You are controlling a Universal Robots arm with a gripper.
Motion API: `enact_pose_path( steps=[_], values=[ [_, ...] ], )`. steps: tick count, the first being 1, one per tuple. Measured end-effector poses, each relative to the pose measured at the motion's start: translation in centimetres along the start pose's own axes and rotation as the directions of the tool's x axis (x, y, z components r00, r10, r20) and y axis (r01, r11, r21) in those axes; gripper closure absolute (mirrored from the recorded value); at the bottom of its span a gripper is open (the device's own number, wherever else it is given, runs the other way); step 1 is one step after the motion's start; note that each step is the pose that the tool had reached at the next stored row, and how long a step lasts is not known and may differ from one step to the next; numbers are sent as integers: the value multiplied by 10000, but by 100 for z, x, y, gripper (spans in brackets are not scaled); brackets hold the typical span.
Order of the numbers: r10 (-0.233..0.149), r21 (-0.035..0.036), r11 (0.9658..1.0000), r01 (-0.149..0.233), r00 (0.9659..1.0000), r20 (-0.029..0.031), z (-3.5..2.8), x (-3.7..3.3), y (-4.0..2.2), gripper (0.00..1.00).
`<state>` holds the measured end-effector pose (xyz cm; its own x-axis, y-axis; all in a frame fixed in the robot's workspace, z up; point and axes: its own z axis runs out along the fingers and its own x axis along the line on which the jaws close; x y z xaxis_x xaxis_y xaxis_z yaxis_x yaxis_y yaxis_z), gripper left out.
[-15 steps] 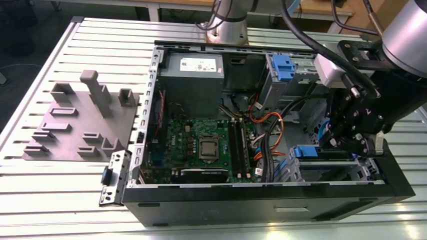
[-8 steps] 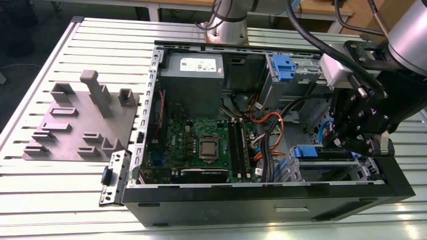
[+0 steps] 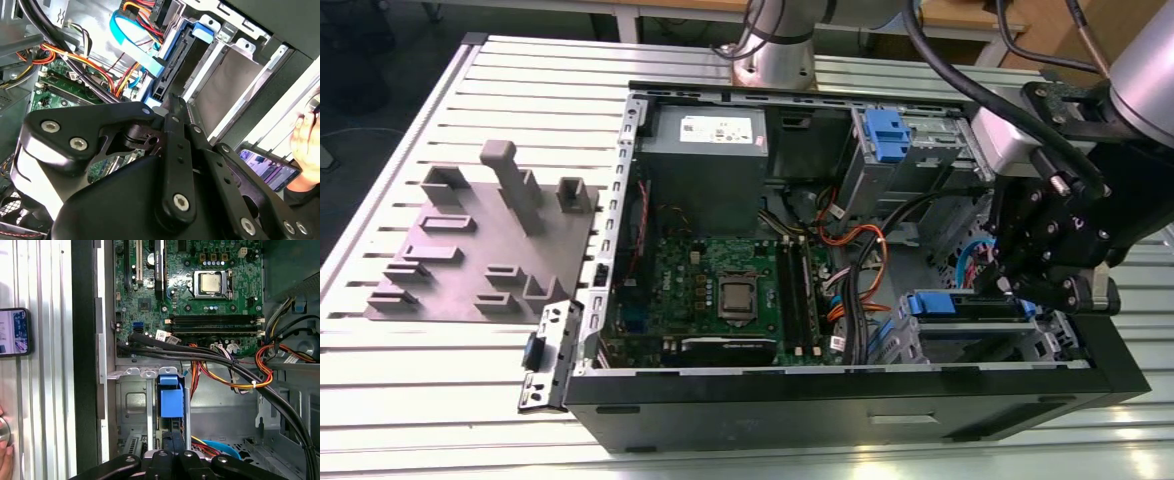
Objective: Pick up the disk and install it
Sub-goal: 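Insert the first disk wire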
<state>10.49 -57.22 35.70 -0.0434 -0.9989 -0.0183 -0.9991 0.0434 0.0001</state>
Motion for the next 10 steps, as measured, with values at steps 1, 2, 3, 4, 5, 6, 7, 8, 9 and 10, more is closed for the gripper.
enact_pose_path(
  steps=[1,2,3,4,5,6,7,8,9,10],
  values=[
    [-2,0,10000,2,10000,0,0,0,-9,89],
    [-2,0,10000,2,10000,1,0,-1,-16,89],
    [-1,0,10000,1,10000,1,0,-1,-17,89],
    [-1,0,10000,1,10000,0,0,-1,-17,89],
    [-2,0,10000,2,10000,0,0,-1,-18,89],
    [-2,0,10000,2,10000,1,0,-1,-19,89],
    [-1,0,10000,1,10000,0,0,-1,-19,89],
    [-2,0,10000,2,10000,0,0,-1,-20,89],
    [-2,0,10000,2,10000,1,1,-1,-21,89],
    [-2,0,10000,2,10000,0,0,-1,-23,89]
  ],
)
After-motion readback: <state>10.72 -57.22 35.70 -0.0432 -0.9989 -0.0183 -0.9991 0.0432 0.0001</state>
